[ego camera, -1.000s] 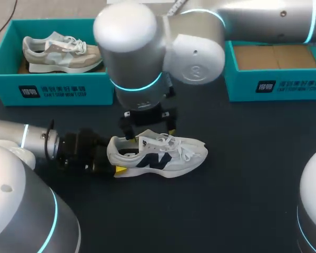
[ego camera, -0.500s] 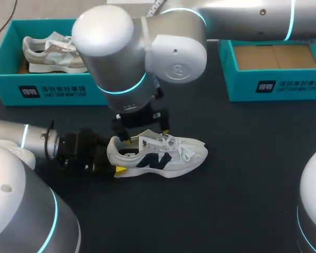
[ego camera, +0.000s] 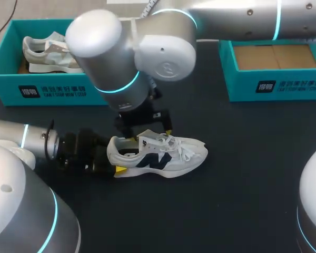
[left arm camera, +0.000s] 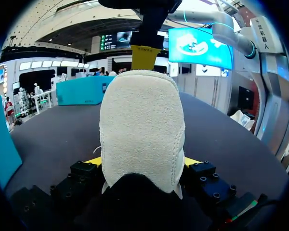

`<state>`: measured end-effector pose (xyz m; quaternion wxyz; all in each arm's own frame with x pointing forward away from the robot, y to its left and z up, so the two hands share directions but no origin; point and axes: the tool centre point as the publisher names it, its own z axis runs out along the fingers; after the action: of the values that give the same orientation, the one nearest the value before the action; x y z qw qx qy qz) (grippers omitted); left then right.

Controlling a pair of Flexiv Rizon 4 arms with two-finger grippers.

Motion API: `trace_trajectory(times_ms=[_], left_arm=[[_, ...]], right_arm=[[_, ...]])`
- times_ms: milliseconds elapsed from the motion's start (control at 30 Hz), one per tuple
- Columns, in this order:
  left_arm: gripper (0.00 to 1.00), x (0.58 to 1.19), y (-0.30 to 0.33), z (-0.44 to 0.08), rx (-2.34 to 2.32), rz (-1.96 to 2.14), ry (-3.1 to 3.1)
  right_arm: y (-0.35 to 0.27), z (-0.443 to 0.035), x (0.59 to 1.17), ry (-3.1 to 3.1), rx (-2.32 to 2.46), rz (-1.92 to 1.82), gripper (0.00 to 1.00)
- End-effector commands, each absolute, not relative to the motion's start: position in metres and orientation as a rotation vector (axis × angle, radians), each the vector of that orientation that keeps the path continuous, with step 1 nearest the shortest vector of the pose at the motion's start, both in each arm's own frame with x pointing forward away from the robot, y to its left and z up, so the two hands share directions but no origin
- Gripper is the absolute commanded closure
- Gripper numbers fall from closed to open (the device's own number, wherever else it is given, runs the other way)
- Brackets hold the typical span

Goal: Take the shoe out of the shoebox, open the shoe tongue, remove and reinsert the insole, then place the shoe into the shoebox

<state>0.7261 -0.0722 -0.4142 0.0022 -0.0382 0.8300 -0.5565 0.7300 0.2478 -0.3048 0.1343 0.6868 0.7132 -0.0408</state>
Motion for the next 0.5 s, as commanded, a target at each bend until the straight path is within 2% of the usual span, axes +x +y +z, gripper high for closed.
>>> trace_trajectory(times_ms=[33,500], left_arm=[[1.00,0.725,-0.071,-0.415,-0.121,-1.743,2.606],[1.00,0.725,-0.071,-0.415,-0.121,-1.743,2.606]], right_arm=[[0.255,-0.315,0.730,2.012,1.995,-0.181,0.00],[0.267,-0.343,0.724,1.933,2.016,-0.246,0.00]])
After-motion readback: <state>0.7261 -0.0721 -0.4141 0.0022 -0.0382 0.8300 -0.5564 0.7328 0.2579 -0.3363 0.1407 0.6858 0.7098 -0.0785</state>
